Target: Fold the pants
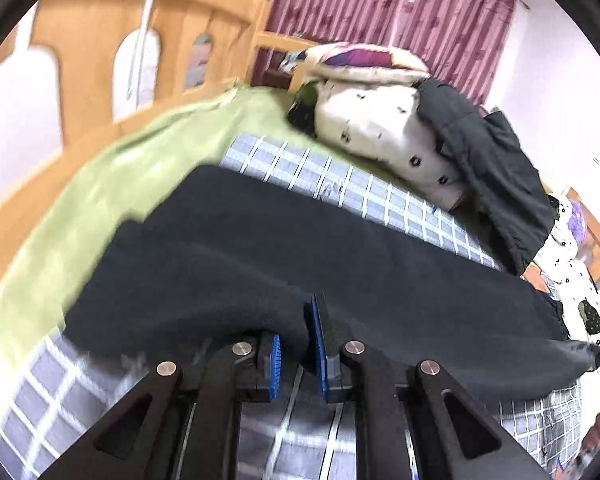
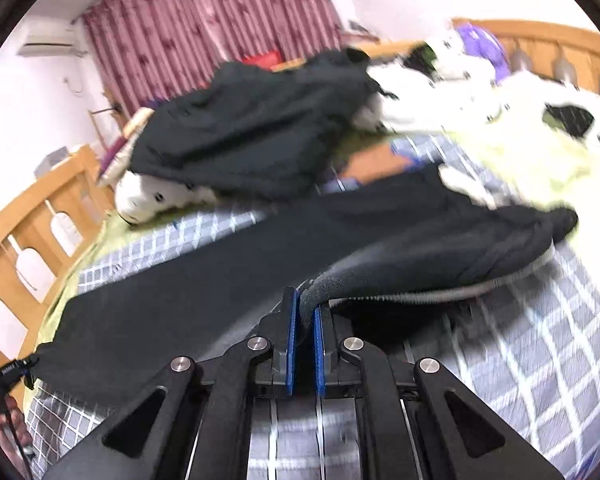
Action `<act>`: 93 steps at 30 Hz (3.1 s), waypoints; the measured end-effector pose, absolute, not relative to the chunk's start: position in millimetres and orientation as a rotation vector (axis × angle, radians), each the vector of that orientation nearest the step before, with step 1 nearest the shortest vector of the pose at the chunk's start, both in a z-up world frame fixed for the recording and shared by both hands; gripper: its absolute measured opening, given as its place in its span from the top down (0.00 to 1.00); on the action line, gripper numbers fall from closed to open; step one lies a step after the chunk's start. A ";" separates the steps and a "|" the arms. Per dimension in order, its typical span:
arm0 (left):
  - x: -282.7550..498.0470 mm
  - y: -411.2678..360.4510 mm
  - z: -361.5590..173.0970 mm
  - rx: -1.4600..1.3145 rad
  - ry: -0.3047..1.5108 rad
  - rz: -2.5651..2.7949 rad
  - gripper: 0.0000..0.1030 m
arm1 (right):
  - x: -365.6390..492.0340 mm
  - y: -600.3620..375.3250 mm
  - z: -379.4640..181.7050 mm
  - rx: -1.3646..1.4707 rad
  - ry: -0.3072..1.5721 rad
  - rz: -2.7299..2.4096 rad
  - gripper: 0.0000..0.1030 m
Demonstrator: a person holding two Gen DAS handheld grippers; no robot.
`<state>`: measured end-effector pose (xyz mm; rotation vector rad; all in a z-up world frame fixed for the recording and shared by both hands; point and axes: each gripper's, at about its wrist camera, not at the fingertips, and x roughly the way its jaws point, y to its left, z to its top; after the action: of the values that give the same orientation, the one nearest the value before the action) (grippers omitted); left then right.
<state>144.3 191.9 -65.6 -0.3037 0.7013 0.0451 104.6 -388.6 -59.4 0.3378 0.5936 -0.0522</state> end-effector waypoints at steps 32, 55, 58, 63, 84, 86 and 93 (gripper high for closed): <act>219.3 128.8 -112.4 -0.112 0.842 0.084 0.22 | 205.6 -378.0 -108.9 -0.021 0.721 -0.037 0.38; 172.5 189.5 -177.3 -0.523 0.867 0.022 0.24 | 92.9 -454.4 -147.7 0.494 0.835 -0.125 0.36; 185.8 186.8 -178.9 -0.479 0.854 0.041 0.30 | 118.9 -462.4 -155.8 0.563 0.850 -0.125 0.36; 208.5 195.7 -176.5 -0.507 0.863 0.082 0.47 | 157.4 -468.7 -169.2 0.504 0.853 -0.162 0.47; 119.8 166.3 -118.6 -0.332 0.895 0.023 0.91 | 93.7 -507.4 -83.3 0.592 0.579 -0.179 0.93; 100.3 163.1 -126.1 -0.331 0.935 -0.012 0.90 | 65.3 -525.3 -83.3 0.597 0.623 -0.183 0.93; 62.6 145.2 -157.8 -0.225 0.975 0.001 0.85 | 10.0 -551.4 -129.5 0.567 0.870 -0.185 0.87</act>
<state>62.6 145.2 -157.8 -0.2254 0.9752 0.0011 10.0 -551.4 -129.5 0.5672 0.8698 -0.1853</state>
